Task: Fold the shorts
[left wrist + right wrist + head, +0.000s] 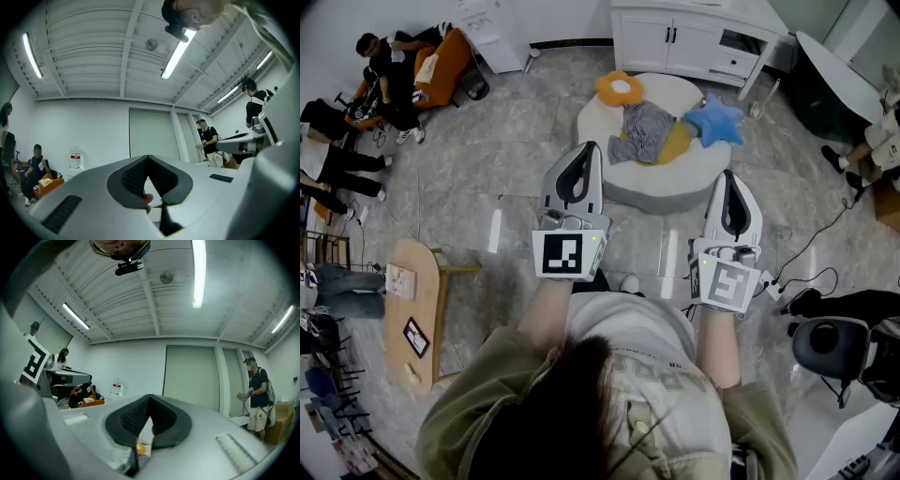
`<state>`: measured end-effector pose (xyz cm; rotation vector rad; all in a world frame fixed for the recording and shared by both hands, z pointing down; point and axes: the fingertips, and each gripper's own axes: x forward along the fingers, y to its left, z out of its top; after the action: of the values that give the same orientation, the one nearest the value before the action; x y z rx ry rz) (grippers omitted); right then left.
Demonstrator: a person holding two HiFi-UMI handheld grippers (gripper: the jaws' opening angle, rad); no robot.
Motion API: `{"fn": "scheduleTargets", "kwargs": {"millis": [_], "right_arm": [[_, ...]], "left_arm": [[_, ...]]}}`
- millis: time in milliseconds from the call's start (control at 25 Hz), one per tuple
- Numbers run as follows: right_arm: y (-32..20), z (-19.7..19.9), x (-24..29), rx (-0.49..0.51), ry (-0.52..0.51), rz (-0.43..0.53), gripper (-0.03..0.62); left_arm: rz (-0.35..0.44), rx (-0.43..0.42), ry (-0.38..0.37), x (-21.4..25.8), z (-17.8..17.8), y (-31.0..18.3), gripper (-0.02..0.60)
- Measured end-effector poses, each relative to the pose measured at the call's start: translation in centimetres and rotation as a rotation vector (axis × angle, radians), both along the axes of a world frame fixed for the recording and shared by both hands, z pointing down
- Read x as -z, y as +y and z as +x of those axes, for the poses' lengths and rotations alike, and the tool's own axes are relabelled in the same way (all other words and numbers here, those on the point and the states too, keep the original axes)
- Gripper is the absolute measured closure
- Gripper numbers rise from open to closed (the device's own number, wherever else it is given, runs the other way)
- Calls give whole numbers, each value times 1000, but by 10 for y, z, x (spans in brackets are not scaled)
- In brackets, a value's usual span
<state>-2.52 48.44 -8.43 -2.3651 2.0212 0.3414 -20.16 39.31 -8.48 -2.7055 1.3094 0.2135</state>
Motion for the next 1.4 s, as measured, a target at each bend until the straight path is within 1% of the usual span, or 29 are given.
{"fn": "scheduleTargets", "kwargs": {"millis": [80, 160, 680, 880, 1040, 1120, 1200, 1320, 1360, 1400], "right_arm": [[1, 0, 1, 2, 4, 1, 595], [0, 0, 1, 4, 7, 0, 595], [-16, 1, -5, 30, 12, -17, 595], [-30, -4, -8, 39, 10, -27, 595], [-45, -14, -10, 42, 6, -40, 595], [-57, -18, -10, 53, -19, -33, 595], [-70, -17, -12, 61, -74, -16, 594], [-90, -14, -18, 68, -128, -23, 594], [-98, -14, -22, 78, -137, -31, 519], [-105, -14, -27, 85, -143, -39, 470]], "left_arm": [[16, -5, -50, -6, 0, 0, 572], [21, -7, -69, -8, 0, 0, 572], [10, 6, -80, -12, 1, -15, 572], [7, 15, -97, -17, -7, -25, 572], [-34, 21, -75, -23, -18, -43, 572], [-33, 6, -79, -23, -20, -56, 572], [-38, -16, -86, -26, -21, -71, 572], [-96, -58, -85, -38, -21, -95, 568], [-115, -75, -84, -41, -21, -103, 533], [-127, -88, -82, -43, -22, -112, 456]]}}
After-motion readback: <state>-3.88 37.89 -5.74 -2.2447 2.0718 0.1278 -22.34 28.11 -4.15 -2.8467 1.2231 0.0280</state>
